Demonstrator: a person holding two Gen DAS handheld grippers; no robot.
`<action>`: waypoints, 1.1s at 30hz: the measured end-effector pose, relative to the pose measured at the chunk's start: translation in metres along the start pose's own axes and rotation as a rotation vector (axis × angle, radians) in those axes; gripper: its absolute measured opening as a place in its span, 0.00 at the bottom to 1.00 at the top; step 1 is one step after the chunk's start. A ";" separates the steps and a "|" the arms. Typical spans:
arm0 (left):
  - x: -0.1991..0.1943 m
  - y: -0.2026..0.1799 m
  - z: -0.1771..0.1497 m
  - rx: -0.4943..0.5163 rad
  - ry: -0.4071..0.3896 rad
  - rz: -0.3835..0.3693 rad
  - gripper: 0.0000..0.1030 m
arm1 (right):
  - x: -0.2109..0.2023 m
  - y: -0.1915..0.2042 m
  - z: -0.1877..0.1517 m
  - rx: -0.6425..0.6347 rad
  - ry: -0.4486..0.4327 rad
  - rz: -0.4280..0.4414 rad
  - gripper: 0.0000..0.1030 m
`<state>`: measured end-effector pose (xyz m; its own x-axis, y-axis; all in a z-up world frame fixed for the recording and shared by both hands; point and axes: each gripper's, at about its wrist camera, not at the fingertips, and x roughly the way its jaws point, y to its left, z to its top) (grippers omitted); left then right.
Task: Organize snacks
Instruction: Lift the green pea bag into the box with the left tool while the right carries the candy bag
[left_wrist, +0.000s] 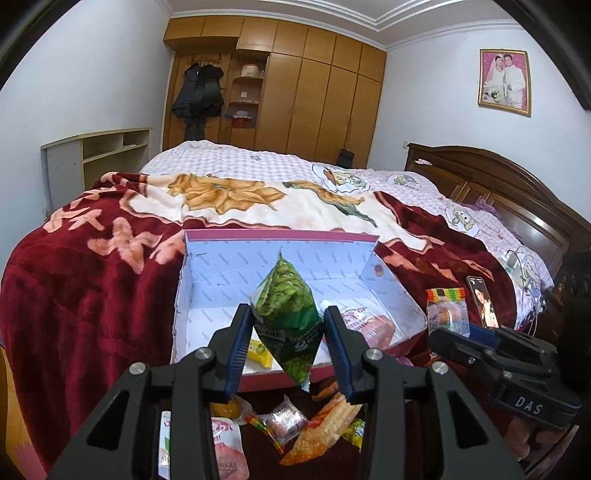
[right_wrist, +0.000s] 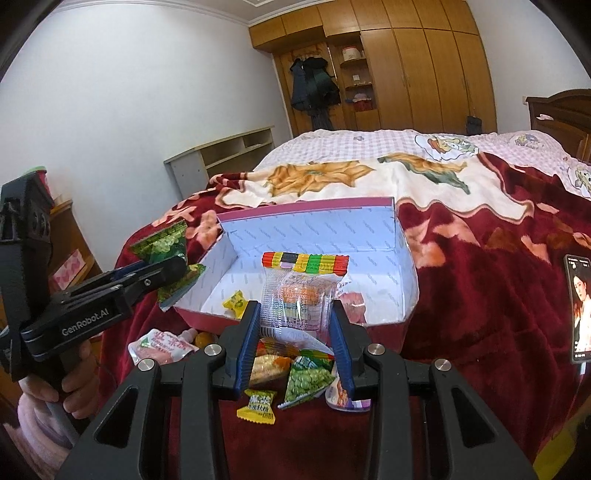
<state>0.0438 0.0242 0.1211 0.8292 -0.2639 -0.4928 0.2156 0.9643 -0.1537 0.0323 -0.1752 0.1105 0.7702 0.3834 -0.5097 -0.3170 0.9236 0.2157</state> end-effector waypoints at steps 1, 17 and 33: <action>0.001 0.000 0.000 0.001 -0.002 0.004 0.41 | 0.001 0.000 0.001 -0.001 -0.001 0.000 0.37; 0.024 0.005 0.011 -0.002 -0.004 0.023 0.41 | 0.020 -0.003 0.014 -0.013 -0.003 -0.018 0.37; 0.059 0.015 0.015 -0.015 0.035 0.056 0.41 | 0.041 -0.013 0.023 0.001 -0.006 -0.056 0.37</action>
<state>0.1041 0.0237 0.1023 0.8208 -0.2108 -0.5309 0.1618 0.9772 -0.1378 0.0803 -0.1714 0.1065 0.7897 0.3313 -0.5163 -0.2728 0.9435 0.1882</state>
